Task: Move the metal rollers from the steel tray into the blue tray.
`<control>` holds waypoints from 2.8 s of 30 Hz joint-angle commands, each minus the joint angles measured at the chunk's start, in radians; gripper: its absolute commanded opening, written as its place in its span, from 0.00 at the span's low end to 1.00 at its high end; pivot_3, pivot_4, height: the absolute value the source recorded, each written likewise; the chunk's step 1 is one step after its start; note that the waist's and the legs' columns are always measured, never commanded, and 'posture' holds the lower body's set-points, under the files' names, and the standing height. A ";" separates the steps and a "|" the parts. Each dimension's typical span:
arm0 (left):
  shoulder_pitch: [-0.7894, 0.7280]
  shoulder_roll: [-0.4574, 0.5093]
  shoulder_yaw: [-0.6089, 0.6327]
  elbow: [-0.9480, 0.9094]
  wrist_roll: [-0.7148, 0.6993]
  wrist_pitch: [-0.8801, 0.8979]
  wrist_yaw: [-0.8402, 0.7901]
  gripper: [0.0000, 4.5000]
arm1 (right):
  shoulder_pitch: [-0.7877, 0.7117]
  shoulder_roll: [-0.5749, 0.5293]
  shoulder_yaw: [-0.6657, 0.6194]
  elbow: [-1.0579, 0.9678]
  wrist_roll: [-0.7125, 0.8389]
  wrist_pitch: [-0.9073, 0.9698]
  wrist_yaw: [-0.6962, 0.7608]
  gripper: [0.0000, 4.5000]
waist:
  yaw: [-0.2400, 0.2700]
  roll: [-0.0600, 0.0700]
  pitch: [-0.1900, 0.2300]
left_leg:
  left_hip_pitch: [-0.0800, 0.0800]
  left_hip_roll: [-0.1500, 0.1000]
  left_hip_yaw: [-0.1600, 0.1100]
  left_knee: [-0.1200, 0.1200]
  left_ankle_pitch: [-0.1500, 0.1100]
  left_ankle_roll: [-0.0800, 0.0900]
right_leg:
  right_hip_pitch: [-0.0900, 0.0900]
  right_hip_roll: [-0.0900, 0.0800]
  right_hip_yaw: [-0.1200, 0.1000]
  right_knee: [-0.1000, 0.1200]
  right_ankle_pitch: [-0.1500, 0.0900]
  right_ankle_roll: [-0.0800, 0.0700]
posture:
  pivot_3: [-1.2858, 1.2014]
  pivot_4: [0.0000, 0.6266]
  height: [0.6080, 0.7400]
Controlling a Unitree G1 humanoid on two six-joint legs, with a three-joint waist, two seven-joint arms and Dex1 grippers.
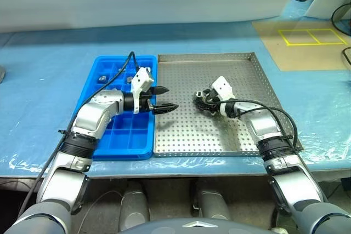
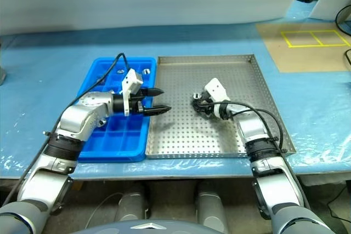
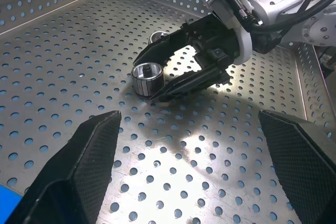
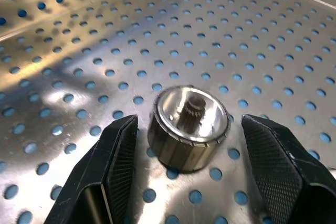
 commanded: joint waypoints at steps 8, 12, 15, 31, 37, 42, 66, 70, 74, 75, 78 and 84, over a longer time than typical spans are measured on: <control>0.007 0.014 0.030 -0.050 -0.007 0.001 0.002 0.99 | -0.020 0.033 0.015 -0.006 -0.020 -0.052 -0.002 0.51 | 0.000 0.000 0.000 | 0.000 0.000 0.000 0.000 0.000 0.000 | 0.000 0.000 0.000 0.000 0.000 0.000 | 0.45 0.24 1.00; 0.014 0.016 0.028 -0.057 -0.009 0.009 0.000 0.99 | -0.016 0.041 0.008 -0.012 -0.013 -0.051 0.002 0.39 | 0.000 0.000 0.000 | 0.000 0.000 0.000 0.000 0.000 0.000 | 0.000 0.000 0.000 0.000 0.000 0.000 | 0.45 0.24 1.00; 0.021 0.019 0.026 -0.063 -0.007 0.011 -0.002 0.99 | -0.020 0.036 0.013 -0.006 -0.041 -0.058 -0.029 0.36 | -0.001 0.000 0.000 | 0.000 0.000 0.000 0.000 0.000 0.000 | 0.000 0.000 0.000 0.000 0.000 0.000 | 0.45 0.24 1.00; 0.134 0.289 0.283 -0.153 -0.049 0.027 0.000 0.99 | -0.229 0.206 0.144 -0.132 0.057 0.009 0.204 0.36 | 0.007 0.000 0.000 | 0.001 0.000 0.000 -0.004 0.000 0.000 | -0.002 0.000 0.000 -0.001 0.000 0.000 | 0.54 0.24 1.00; 0.315 0.368 0.398 -0.324 -0.103 0.110 0.040 0.99 | -0.279 0.300 0.221 -0.007 0.042 -0.083 0.286 0.36 | 0.048 0.000 0.000 | -0.001 0.002 0.000 -0.013 0.001 -0.002 | -0.002 0.000 -0.006 -0.007 -0.001 -0.002 | 0.60 0.24 1.00; 0.433 0.359 0.466 -0.466 -0.145 0.172 0.120 0.99 | -0.322 0.339 0.232 0.149 0.006 -0.178 0.307 0.36 | 0.088 0.000 0.001 | -0.004 0.003 -0.003 -0.013 0.001 -0.002 | -0.002 0.000 -0.010 -0.008 -0.002 -0.004 | 0.63 0.24 1.00; 0.480 0.350 0.446 -0.522 -0.220 0.209 0.187 0.99 | -0.211 0.232 0.258 0.056 -0.028 -0.163 0.457 0.80 | 0.127 -0.001 0.000 | 0.002 0.005 -0.003 -0.013 0.003 -0.005 | 0.002 0.001 -0.011 -0.004 -0.003 -0.003 | 0.60 0.24 1.00; 0.435 0.342 0.405 -0.483 -0.209 0.193 0.171 0.99 | -0.202 0.208 0.229 0.015 -0.014 -0.115 0.434 1.00 | 0.131 -0.001 0.000 | 0.002 0.005 -0.003 -0.013 0.003 -0.005 | 0.002 0.001 -0.011 -0.005 -0.003 -0.003 | 0.59 0.24 1.00; 0.347 0.322 0.332 -0.418 -0.193 0.163 0.142 0.99 | -0.198 0.149 0.156 -0.078 0.027 -0.040 0.406 1.00 | 0.131 -0.001 0.000 | 0.002 0.005 -0.003 -0.012 0.003 -0.006 | 0.003 0.000 -0.010 -0.004 -0.002 -0.003 | 0.55 0.24 1.00; 0.321 0.314 0.309 -0.396 -0.186 0.151 0.132 0.99 | -0.196 0.126 0.127 -0.110 0.047 -0.012 0.400 1.00 | 0.130 -0.001 0.000 | 0.002 0.004 -0.003 -0.012 0.003 -0.006 | 0.003 0.000 -0.010 -0.004 -0.002 -0.003 | 0.55 0.24 1.00; 0.232 0.268 0.228 -0.310 -0.153 0.111 0.101 0.99 | -0.180 0.027 0.036 -0.189 0.077 0.057 0.368 1.00 | 0.124 -0.001 0.000 | 0.002 0.004 -0.003 -0.011 0.004 -0.006 | 0.004 0.000 -0.009 -0.003 -0.002 -0.003 | 0.52 0.24 1.00; 0.083 0.143 0.083 -0.148 -0.085 0.028 0.034 0.99 | -0.093 -0.160 -0.081 -0.196 0.046 0.068 0.265 1.00 | 0.088 -0.002 0.000 | 0.004 0.003 -0.003 -0.010 0.007 -0.011 | 0.005 0.001 -0.007 -0.002 -0.002 -0.003 | 0.45 0.24 1.00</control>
